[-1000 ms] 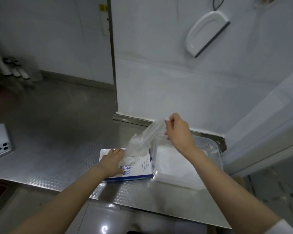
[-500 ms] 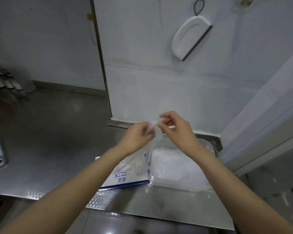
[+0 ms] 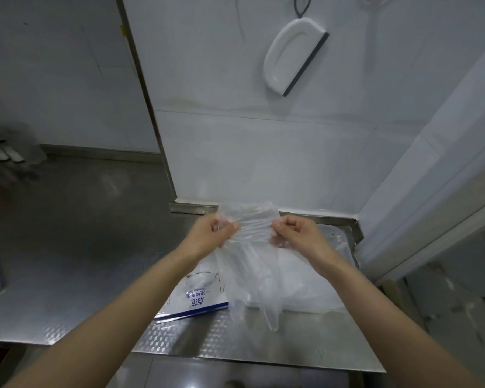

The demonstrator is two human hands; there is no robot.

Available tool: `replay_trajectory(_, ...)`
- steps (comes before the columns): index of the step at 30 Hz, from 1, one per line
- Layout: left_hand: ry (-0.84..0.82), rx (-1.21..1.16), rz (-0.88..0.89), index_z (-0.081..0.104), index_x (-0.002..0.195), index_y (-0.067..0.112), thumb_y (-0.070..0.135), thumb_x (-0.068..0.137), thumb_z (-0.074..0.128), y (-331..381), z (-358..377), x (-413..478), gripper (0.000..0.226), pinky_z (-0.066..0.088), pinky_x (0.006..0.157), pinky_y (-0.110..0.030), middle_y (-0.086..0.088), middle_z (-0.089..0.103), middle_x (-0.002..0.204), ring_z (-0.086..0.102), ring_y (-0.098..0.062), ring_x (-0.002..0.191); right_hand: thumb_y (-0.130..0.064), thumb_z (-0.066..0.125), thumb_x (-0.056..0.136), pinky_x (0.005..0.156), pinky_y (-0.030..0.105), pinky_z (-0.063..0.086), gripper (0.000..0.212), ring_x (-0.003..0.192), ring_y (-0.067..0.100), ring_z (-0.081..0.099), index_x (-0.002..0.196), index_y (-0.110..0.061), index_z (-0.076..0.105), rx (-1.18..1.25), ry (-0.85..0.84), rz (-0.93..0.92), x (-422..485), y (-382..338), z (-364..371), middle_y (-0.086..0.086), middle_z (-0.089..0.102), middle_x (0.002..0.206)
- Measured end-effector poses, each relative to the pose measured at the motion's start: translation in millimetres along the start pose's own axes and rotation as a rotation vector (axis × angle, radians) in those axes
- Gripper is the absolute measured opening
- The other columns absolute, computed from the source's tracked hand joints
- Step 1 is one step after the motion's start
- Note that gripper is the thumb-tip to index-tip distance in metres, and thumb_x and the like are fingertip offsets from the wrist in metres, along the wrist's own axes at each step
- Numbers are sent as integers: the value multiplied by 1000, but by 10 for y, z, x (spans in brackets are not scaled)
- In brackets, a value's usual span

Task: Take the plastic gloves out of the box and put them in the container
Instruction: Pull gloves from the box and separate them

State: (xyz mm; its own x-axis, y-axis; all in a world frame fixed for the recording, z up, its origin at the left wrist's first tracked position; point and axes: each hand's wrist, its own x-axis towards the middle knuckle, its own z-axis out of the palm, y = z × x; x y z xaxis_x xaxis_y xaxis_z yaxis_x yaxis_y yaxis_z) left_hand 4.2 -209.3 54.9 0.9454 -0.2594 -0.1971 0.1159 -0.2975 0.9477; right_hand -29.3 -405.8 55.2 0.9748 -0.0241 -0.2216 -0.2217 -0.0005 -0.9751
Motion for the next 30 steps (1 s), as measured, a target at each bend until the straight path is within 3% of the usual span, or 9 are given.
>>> replay_trajectory(3, -56, 141, -108, 55, 73, 11, 18, 90, 62, -168, -97, 34, 20, 43, 54, -13, -1, 51, 65, 46, -9, 57, -6, 51, 96, 53, 15, 48, 24, 45, 2, 53, 74, -9, 60, -73, 77, 3, 14, 30, -126, 4, 54, 61)
replay_trajectory(7, 37, 329, -137, 57, 90, 12, 20, 90, 61, -237, -163, 122, 9, 46, 69, -27, -2, 58, 89, 53, -16, 82, -6, 49, 96, 51, 10, 42, 21, 42, -2, 47, 79, -4, 61, -294, 116, -100, 15, 17, -255, 4, 50, 58)
replay_trajectory(9, -16, 226, -88, 53, 113, 14, 27, 88, 65, -94, -113, 137, 31, 46, 73, -22, 1, 56, 110, 54, -14, 98, -7, 51, 96, 52, 8, 40, 20, 44, -3, 47, 79, -6, 62, -383, 39, -133, 5, -21, -282, 2, 51, 56)
replay_trajectory(12, -279, 221, -39, 39, 137, 22, 36, 81, 71, 177, 68, 127, 66, 38, 96, -23, 11, 44, 127, 44, -9, 120, -9, 53, 95, 57, 12, 43, 24, 50, -1, 51, 75, -19, 63, -469, -112, -169, -13, -75, -298, -7, 55, 55)
replay_trajectory(14, -384, 251, 12, 47, 129, 22, 31, 80, 73, 253, 191, 139, 56, 41, 96, -23, 9, 52, 123, 50, -8, 115, -10, 55, 94, 58, 14, 44, 25, 53, 2, 54, 75, -22, 64, -519, -159, -202, -21, -107, -290, -9, 56, 55)
replay_trajectory(18, -410, 207, 97, 64, 84, 10, 12, 86, 67, 278, 333, 225, 5, 49, 75, -22, -3, 66, 78, 63, -7, 70, -10, 62, 90, 60, 14, 45, 8, 57, 3, 57, 83, -12, 66, -474, -167, -196, -55, -83, -379, -2, 61, 64)
replay_trajectory(23, -230, 184, 81, 59, 72, 12, 11, 90, 63, 149, 335, 288, 18, 42, 57, -16, -2, 60, 62, 52, -5, 52, -12, 76, 78, 75, 13, 49, 16, 69, -6, 63, 92, -8, 70, -622, -241, 23, -90, 131, -622, 0, 72, 77)
replay_trajectory(26, -83, 190, 58, 57, 70, 11, 12, 89, 64, 59, 321, 371, 20, 42, 54, -16, 0, 59, 60, 53, 2, 46, -10, 75, 79, 70, 14, 50, 20, 62, -5, 60, 71, -26, 66, -683, -51, -31, -32, 188, -698, 1, 72, 74)
replay_trajectory(30, 143, 176, 179, 61, 74, 5, 14, 85, 68, 229, 295, 512, 16, 44, 70, -32, -8, 64, 72, 56, -14, 67, -1, 64, 85, 66, 5, 41, 11, 63, -8, 57, 78, -9, 69, -669, 278, -283, 38, -16, -730, -10, 63, 71)
